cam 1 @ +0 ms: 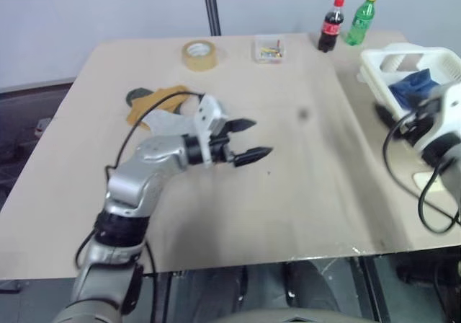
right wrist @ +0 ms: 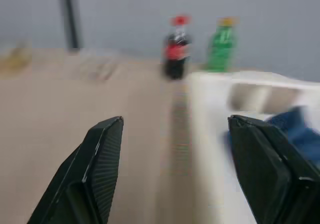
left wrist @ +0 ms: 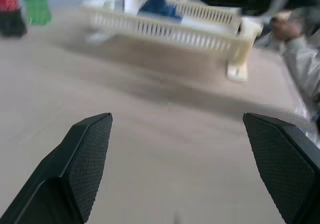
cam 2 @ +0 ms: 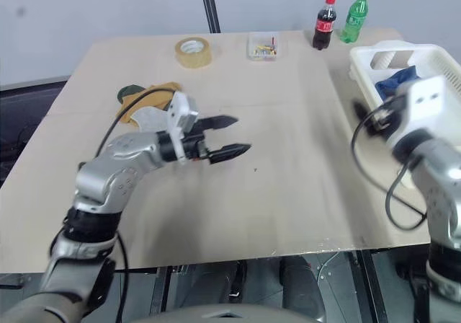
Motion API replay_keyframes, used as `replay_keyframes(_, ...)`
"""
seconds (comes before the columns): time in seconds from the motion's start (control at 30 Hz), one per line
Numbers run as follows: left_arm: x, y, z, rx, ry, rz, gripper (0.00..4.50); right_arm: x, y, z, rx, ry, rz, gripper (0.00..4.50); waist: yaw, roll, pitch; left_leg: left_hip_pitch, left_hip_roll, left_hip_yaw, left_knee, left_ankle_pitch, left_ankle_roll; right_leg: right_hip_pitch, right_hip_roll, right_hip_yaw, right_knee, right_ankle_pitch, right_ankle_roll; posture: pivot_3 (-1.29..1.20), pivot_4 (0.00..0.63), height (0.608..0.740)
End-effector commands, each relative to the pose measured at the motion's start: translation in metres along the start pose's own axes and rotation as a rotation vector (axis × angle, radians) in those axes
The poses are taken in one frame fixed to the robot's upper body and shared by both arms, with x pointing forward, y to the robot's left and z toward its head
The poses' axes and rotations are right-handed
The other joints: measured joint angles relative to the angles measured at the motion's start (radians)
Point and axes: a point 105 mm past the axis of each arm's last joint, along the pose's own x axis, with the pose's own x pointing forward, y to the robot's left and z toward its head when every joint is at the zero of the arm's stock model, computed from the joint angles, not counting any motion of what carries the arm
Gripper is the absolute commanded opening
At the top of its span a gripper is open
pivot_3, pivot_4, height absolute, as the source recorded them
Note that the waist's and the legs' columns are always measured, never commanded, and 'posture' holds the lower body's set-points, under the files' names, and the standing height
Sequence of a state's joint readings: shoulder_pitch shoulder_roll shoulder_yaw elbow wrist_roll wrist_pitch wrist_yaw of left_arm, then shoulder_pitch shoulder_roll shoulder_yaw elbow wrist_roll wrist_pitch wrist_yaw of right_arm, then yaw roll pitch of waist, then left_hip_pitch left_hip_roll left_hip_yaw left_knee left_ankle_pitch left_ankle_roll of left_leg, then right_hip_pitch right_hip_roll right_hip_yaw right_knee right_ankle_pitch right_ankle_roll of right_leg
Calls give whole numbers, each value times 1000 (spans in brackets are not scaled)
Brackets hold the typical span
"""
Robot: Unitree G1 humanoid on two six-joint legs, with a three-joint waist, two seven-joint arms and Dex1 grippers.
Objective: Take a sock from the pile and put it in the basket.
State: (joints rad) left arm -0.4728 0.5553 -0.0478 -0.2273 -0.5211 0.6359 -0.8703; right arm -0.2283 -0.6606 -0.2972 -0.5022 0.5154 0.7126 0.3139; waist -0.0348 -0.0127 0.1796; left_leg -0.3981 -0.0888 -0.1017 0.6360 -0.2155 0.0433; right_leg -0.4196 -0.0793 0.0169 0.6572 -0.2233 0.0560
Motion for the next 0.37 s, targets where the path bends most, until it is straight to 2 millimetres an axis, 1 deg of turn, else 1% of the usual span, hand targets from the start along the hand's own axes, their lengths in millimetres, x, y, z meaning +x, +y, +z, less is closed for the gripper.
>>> replay_keyframes(0.03, -40, 4, -7, 7, 47, 104, 4500, -16, 42, -3, -59, 38, 166, 3443, 5, 0, 0, 0, 1, 0, 0, 0, 0, 0, 0, 0, 0, 0, 0, 0, 150, 740)
replay_keyframes(0.07, -48, 3, -11, 1, 65, 126, 4500, -19, 47, -8, -59, 59, 193, 3443, 7, 0, 0, 0, 1, 0, 0, 0, 0, 0, 0, -1, -1, 0, 0, 0, 150, 740)
replay_keyframes(0.1, -60, 3, -14, -12, 83, 168, 4500, -23, 51, -16, -70, 94, 225, 3443, 9, 0, 0, 0, 1, 0, 0, 0, 0, 0, -1, -1, -1, 0, 0, 0, 150, 740)
replay_keyframes(0.17, -78, 2, -18, -28, 111, 231, 4500, -30, 54, -26, -95, 139, 268, 3443, 17, 0, 0, 0, 1, 0, 0, 0, 0, 0, -1, 0, -2, 0, 0, 0, 150, 740)
replay_keyframes(0.3, -108, -3, -17, -47, 146, 319, 4500, -41, 51, -36, -133, 193, 343, 3443, 33, -1, 0, -1, 1, -2, 1, 0, 0, 1, -2, -1, -4, -1, 1, 0, 150, 740)
replay_keyframes(0.37, -118, -6, -16, -55, 163, 342, 4500, -44, 49, -38, -135, 208, 358, 3443, 35, -1, 0, -1, 1, -2, 1, 0, 0, 2, -2, -1, -5, -3, 2, 0, 150, 740)
